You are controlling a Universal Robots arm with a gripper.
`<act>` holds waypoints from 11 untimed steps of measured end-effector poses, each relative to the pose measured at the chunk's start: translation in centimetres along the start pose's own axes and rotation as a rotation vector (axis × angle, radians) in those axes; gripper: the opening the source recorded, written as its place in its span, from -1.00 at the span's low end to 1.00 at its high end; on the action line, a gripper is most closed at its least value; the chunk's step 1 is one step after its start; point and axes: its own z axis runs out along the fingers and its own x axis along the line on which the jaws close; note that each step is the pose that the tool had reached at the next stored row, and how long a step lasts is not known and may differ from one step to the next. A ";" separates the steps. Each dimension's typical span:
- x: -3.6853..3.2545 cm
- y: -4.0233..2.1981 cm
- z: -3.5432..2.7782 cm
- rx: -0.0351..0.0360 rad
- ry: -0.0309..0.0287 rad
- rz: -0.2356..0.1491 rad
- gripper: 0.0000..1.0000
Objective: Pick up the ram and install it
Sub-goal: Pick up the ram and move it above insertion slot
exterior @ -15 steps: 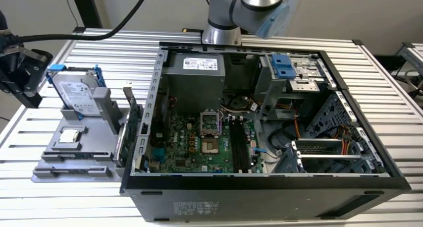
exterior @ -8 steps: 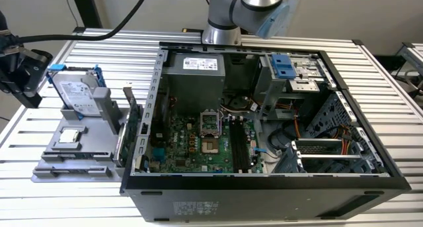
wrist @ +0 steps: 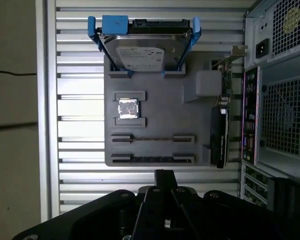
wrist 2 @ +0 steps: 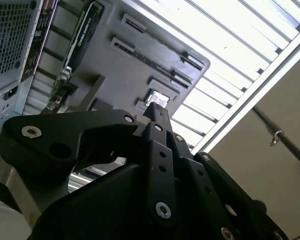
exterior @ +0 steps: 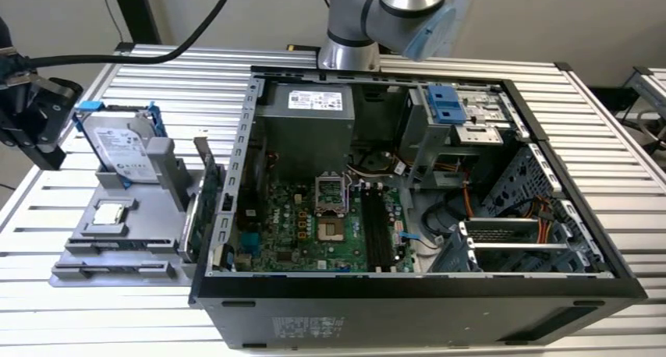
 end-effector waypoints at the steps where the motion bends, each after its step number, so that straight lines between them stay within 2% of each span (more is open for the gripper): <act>1: 0.00 0.00 0.00 0.0000 0.0003 0.000 -1.00; 3: 0.00 0.00 0.00 0.0000 0.0003 -0.002 -1.00; 4: 0.00 0.00 0.00 -0.0001 0.0011 -0.016 -1.00; 11: 0.01 0.00 0.00 -0.0013 0.0073 -0.145 -1.00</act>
